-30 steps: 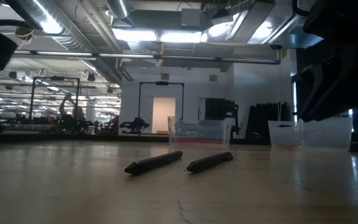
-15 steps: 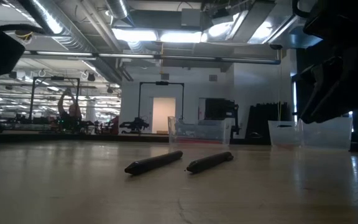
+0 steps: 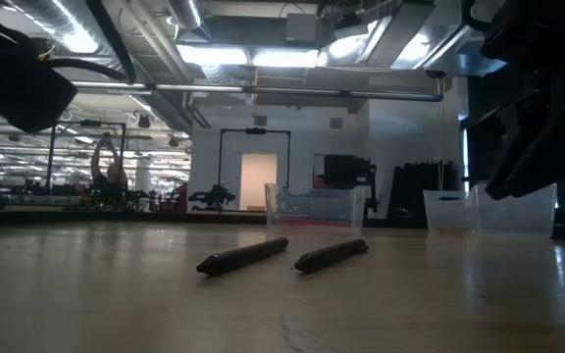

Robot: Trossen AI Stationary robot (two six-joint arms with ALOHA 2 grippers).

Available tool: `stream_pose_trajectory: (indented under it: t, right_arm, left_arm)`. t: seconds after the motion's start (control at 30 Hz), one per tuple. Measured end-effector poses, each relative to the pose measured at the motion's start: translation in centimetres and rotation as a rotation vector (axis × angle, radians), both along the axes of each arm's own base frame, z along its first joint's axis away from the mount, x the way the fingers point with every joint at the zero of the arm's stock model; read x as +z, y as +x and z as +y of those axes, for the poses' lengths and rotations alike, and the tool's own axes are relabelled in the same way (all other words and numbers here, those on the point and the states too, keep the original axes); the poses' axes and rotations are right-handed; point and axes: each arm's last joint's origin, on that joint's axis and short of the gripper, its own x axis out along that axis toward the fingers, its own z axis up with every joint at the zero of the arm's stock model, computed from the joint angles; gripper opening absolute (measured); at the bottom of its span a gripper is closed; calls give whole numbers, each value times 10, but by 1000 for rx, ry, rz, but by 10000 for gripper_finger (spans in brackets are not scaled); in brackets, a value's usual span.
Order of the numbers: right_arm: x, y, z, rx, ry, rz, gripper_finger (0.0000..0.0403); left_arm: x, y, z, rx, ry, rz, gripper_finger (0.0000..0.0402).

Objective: Sort crayons/erasers/pens/pencils in bins
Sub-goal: Put the left black pen into the black bin

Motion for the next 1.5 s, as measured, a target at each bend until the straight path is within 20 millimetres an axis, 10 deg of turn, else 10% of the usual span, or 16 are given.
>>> stream_pose_trajectory:
  t: [0.27, 0.93, 1.5]
  right_arm:
    - [0, 0, 0, -4, 3, 0, 107]
    - [2, 2, 1, -14, 31, -23, 107]
    - [12, 10, 9, 159, 24, -129, 107]
  left_arm:
    - [15, -5, 11, 2, 110, -63, 33]
    - [134, -80, 60, 106, 153, -129, 36]
    - [81, -117, 48, 157, 197, -50, 73]
